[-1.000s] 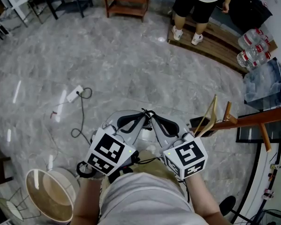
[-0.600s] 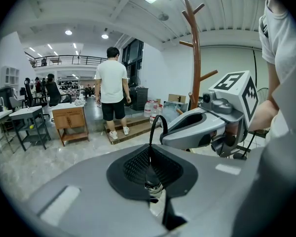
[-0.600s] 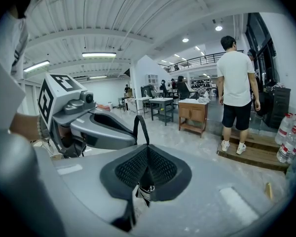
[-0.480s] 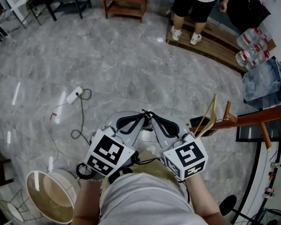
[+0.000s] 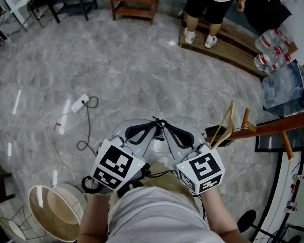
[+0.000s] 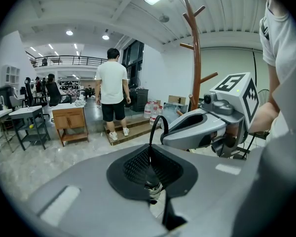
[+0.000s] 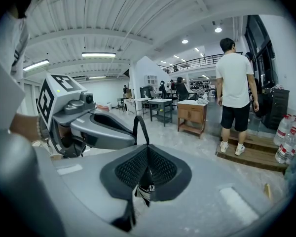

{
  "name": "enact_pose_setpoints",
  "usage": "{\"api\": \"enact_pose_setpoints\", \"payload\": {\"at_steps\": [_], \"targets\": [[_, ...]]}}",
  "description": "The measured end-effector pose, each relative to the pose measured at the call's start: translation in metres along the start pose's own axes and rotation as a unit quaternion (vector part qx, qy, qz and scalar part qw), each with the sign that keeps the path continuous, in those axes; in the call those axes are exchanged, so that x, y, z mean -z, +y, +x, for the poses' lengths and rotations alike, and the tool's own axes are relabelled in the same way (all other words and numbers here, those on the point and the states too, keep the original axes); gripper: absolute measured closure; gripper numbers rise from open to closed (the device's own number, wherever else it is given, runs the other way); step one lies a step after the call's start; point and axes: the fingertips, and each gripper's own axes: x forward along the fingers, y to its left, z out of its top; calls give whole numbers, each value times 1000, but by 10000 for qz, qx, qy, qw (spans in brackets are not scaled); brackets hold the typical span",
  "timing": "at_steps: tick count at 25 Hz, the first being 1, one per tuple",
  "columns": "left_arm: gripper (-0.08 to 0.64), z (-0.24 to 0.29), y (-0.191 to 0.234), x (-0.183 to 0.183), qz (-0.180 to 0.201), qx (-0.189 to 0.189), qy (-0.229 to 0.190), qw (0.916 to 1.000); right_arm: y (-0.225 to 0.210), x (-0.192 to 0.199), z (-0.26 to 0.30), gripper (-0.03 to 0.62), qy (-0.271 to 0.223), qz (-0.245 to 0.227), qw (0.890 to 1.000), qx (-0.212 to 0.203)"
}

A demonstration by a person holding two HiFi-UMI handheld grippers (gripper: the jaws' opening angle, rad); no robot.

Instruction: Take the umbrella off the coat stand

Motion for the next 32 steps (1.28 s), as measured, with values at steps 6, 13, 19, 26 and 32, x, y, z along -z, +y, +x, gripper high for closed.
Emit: {"api": "enact_pose_setpoints", "payload": {"at_steps": [6,13,19,26,32], "targets": [[540,-1,0,0,0,15,-6,10000,1,-1,-1,589,0,-11,10000,31],[540,1,-1,-1,20,58,-2,10000,-1,-1,-2,589,6,11,10000,70],[540,1,1,-2,34,81,-11,10000,-1,-1,-1,589,-2,25,10000,96],[540,2,2,-3,25,72,-33,10000,-2,-2,-1,589,-14,16,9999,107],[540,4,4,-4,31,71,-33,10000,-5,-2,0,589,-28,41,9999,127]]}}
